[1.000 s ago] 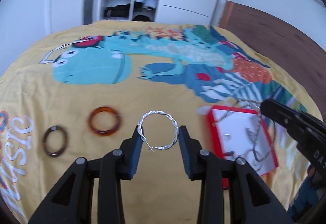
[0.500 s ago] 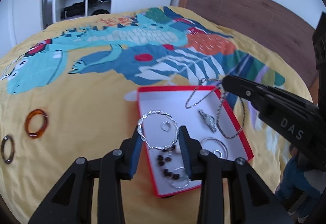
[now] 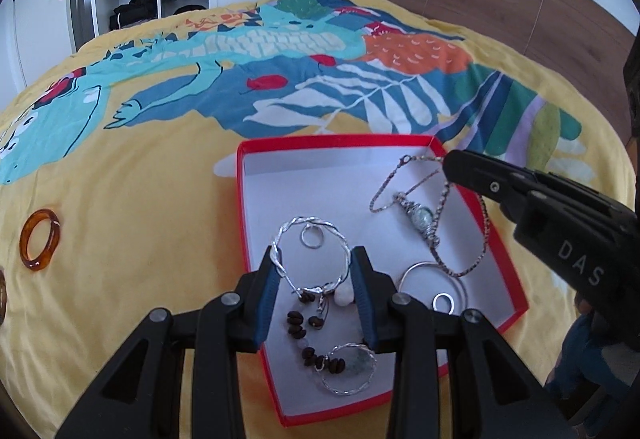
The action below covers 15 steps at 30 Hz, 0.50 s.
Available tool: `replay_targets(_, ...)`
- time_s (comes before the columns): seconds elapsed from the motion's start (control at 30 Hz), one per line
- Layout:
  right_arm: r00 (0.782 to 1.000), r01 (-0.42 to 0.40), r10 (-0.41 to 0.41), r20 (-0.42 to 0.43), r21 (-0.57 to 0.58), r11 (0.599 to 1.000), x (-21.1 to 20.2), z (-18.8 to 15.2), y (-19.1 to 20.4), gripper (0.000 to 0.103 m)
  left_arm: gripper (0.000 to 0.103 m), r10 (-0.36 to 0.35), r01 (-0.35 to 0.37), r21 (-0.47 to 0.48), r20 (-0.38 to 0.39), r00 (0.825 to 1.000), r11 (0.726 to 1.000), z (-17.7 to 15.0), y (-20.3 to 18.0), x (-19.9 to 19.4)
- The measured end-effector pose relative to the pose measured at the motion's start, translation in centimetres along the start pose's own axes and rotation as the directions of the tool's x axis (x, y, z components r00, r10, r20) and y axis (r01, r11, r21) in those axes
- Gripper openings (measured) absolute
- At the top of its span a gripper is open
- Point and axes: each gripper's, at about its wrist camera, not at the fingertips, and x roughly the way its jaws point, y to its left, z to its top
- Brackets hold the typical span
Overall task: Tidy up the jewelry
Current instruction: 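Carry the twisted ring with the left tool while the right tool carries the necklace to the box, then lower and open the left tool in the box while the right tool releases the necklace there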
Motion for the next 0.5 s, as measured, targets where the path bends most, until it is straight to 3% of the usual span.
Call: replay_targets(0.5, 0.999, 0.007, -0.006, -0.052, 0.016, 1.0, 1.6, -1.7, -0.9, 0.007, 0.033, 0.007, -0.006, 0.017, -0.038, 0.999, 1.0, -1.0, -0.3, 1.8)
